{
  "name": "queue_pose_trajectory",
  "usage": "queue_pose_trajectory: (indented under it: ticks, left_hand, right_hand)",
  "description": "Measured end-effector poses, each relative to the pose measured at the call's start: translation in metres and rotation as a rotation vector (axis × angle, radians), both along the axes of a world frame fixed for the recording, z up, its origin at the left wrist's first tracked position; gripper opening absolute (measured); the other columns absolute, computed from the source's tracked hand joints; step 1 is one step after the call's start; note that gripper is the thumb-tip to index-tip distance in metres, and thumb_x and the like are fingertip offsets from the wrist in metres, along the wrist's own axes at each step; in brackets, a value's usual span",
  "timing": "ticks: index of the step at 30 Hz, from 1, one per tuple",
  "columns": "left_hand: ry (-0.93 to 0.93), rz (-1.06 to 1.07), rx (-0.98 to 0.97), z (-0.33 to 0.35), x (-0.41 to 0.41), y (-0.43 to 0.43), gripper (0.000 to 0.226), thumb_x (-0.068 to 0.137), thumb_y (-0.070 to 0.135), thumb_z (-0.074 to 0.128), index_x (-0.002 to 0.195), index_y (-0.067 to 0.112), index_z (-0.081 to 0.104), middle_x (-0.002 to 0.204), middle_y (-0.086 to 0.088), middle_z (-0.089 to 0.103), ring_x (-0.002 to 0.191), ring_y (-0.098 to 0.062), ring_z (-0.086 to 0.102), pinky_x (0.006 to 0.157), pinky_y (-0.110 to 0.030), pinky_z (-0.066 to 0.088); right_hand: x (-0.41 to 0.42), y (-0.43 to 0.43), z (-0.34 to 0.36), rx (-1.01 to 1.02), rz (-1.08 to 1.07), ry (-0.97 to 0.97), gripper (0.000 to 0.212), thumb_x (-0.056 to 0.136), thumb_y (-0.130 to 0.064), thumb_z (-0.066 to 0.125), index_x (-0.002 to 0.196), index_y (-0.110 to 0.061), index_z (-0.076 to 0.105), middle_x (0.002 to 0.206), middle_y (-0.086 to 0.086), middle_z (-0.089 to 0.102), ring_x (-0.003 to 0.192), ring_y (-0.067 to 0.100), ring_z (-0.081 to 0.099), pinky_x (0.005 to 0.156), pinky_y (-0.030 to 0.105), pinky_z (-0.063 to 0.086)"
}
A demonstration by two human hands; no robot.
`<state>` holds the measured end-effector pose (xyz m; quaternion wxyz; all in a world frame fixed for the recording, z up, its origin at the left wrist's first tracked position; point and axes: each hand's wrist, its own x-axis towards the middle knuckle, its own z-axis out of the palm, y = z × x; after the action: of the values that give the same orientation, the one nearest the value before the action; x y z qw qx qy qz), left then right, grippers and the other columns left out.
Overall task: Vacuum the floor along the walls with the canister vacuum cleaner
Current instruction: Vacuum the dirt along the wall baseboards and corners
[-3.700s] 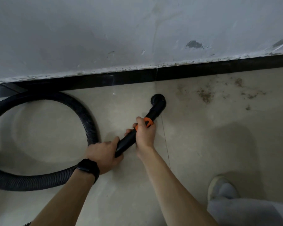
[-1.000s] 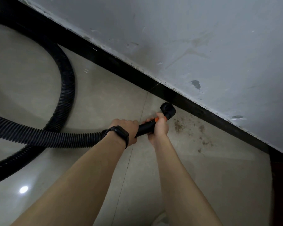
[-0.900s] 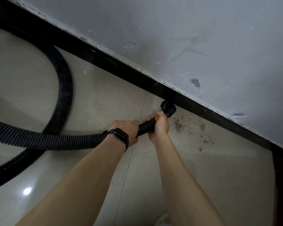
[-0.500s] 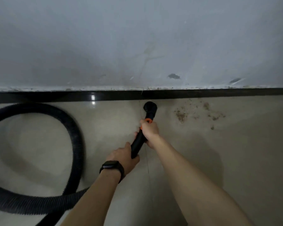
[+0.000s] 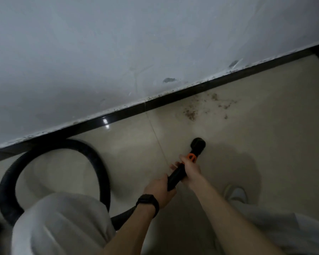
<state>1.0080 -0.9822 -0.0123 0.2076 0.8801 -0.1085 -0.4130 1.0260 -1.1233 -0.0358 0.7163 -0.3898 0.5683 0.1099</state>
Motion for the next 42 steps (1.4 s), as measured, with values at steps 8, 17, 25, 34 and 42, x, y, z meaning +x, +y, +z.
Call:
queue_pose_trajectory:
  ticks: [8,17,25,34,42]
  left_hand:
    - [0.07,0.046,-0.106,-0.024,-0.017,0.013,0.026,0.085,0.039,0.06,0.101,0.024,0.047,0.09,-0.002,0.063,0.079,-0.025,0.062,0.068,-0.036,0.053]
    - [0.132,0.17,-0.217,-0.04,-0.011,0.004,0.019,0.086,0.036,0.063,0.096,0.028,0.05,0.086,0.003,0.061,0.077,-0.02,0.061,0.067,-0.031,0.051]
    - [0.068,0.151,-0.216,-0.054,0.024,0.0,0.023,0.089,0.035,0.061,0.105,0.023,0.05,0.093,-0.001,0.061,0.08,-0.022,0.061,0.069,-0.032,0.053]
    - [-0.031,0.07,-0.145,-0.067,0.051,0.013,0.024,0.089,0.041,0.06,0.1,0.026,0.044,0.088,-0.001,0.06,0.078,-0.024,0.063,0.066,-0.034,0.054]
    - [-0.132,0.059,-0.103,-0.074,0.073,0.02,0.026,0.088,0.044,0.059,0.096,0.028,0.04,0.08,0.004,0.054,0.072,-0.021,0.06,0.06,-0.03,0.049]
  right_hand:
    - [-0.013,0.018,-0.017,-0.229,0.001,0.081,0.027,0.096,-0.012,0.07,0.079,-0.01,0.049,0.057,0.008,0.051,0.044,0.021,0.05,0.048,0.031,0.049]
    - [0.017,0.004,-0.018,-0.333,0.173,0.065,0.018,0.088,-0.008,0.068,0.079,-0.012,0.052,0.06,0.007,0.055,0.052,0.024,0.054,0.061,0.038,0.052]
    - [0.056,0.003,-0.027,-0.317,0.185,-0.019,0.019,0.09,-0.003,0.065,0.082,-0.011,0.049,0.05,0.003,0.052,0.042,0.02,0.051,0.046,0.03,0.049]
    - [0.083,0.013,-0.038,-0.272,0.201,-0.095,0.017,0.091,-0.002,0.065,0.085,-0.008,0.05,0.057,0.005,0.051,0.043,0.019,0.05,0.044,0.027,0.049]
    - [0.107,0.021,-0.038,-0.228,0.218,-0.145,0.017,0.092,-0.004,0.066,0.094,-0.009,0.05,0.06,0.005,0.053,0.043,0.018,0.051,0.045,0.028,0.05]
